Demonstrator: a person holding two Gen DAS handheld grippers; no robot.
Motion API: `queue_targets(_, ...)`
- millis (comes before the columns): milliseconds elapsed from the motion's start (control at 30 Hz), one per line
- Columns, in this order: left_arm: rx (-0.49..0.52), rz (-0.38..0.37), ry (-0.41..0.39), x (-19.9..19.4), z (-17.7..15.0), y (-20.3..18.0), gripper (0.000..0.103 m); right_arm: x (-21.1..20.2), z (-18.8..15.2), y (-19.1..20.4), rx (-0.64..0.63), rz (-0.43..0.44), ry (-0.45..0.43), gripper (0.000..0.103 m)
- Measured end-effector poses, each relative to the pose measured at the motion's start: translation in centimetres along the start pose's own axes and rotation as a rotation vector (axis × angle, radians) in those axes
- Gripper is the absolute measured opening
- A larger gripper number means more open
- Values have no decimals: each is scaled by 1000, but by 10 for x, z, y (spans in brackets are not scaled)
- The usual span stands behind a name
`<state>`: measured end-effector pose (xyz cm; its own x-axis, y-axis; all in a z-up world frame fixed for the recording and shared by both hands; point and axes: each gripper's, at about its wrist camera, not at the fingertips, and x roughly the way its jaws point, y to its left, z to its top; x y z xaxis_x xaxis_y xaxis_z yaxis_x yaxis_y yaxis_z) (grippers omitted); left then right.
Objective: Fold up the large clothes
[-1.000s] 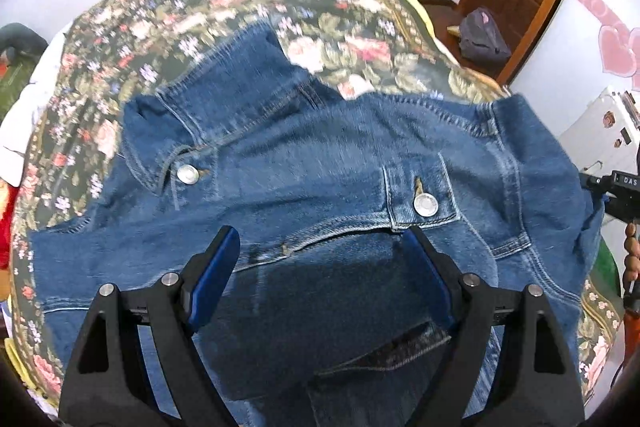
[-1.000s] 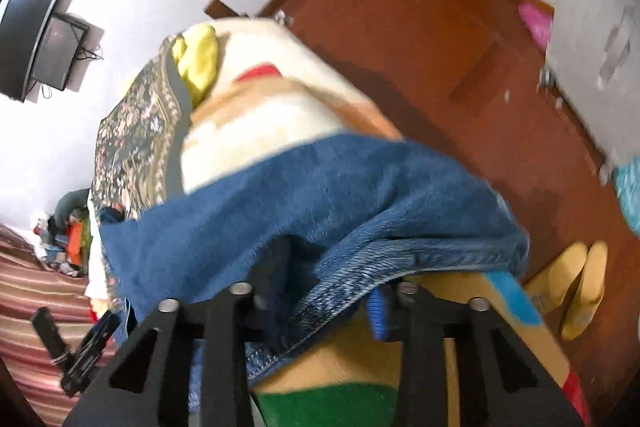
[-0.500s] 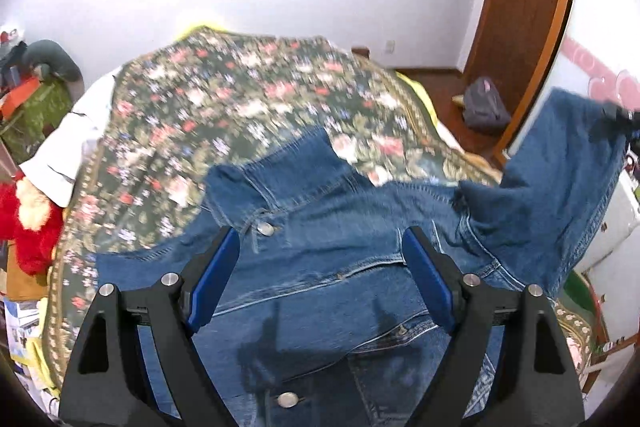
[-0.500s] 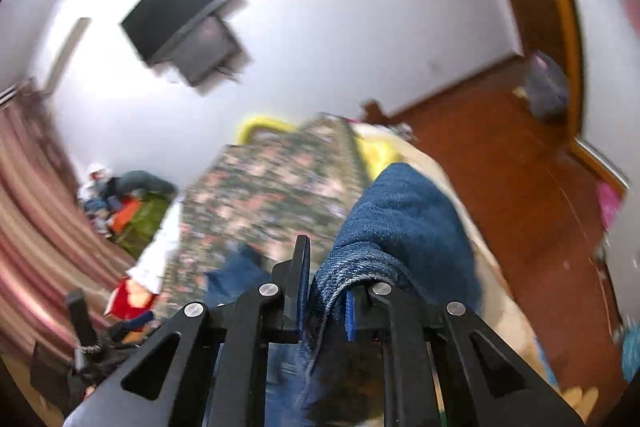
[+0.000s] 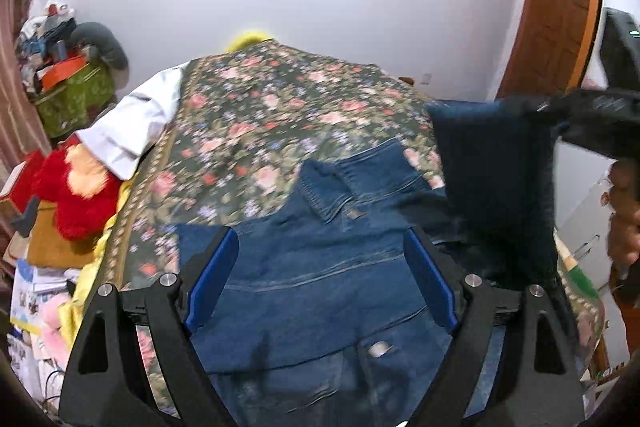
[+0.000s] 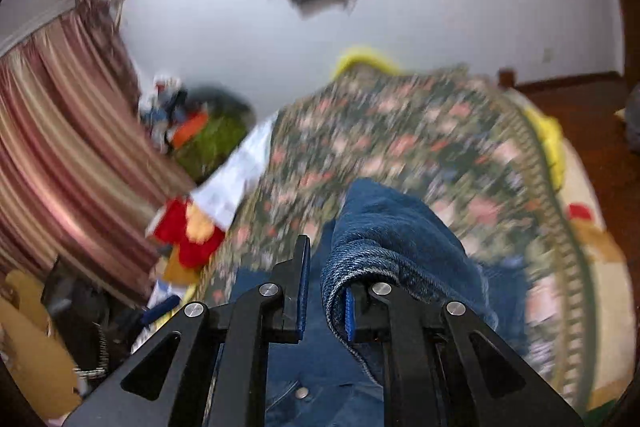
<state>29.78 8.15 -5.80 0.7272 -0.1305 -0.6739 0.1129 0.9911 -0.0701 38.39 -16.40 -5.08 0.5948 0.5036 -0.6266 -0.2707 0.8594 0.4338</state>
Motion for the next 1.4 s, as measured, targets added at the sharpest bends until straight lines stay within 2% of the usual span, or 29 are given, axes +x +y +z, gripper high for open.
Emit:
queue_targets(100,-13,22,10,-4,-11,15,85,42,-29,13,-34,-22,92,12)
queue_targets(200,-30,41,23,-4,-21,29,85,79,-58,20,-83,-79,156,12)
queue_targets(300,-49,49,34,-3,-29,39,85,105,-77,9,-40,-74,256,12)
queue_targets(433,-79,41,57,3,-36,48,85,133,-105,-9,30,-79,453,12)
queue_targets(500,-88,37,68,7,-37,49,85,143,-121,-14,29,-81,570,13)
queue_targets(533,-91,34,71,7,-39,49,85,144,-127,-15,18,-79,593,13)
queue_targets(700,-66,35,81,9,-40,39,85,116,-135,-11,-63,-73,592,13)
queue_targets(800,-48,36,87,10,-38,31,85,95,-134,-12,-56,-27,613,13)
queue_targets(900,-36,28,91,12,-34,20,85,69,-133,-12,-108,-28,573,13)
queue_targets(1000,-7,19,97,15,-28,4,85,36,-126,-17,-171,-57,494,13)
queue_targets(1133,59,5,109,24,-19,-27,85,-5,-110,-43,-197,-134,368,13)
queue_targets(1200,108,-5,117,32,-15,-49,85,-21,-102,-60,-205,-204,307,13)
queue_targets(1300,173,-19,136,50,-12,-78,88,-34,-95,-86,-220,-304,254,13)
queue_targets(1400,239,-32,193,82,-13,-107,89,-36,-91,-110,-216,-365,244,13)
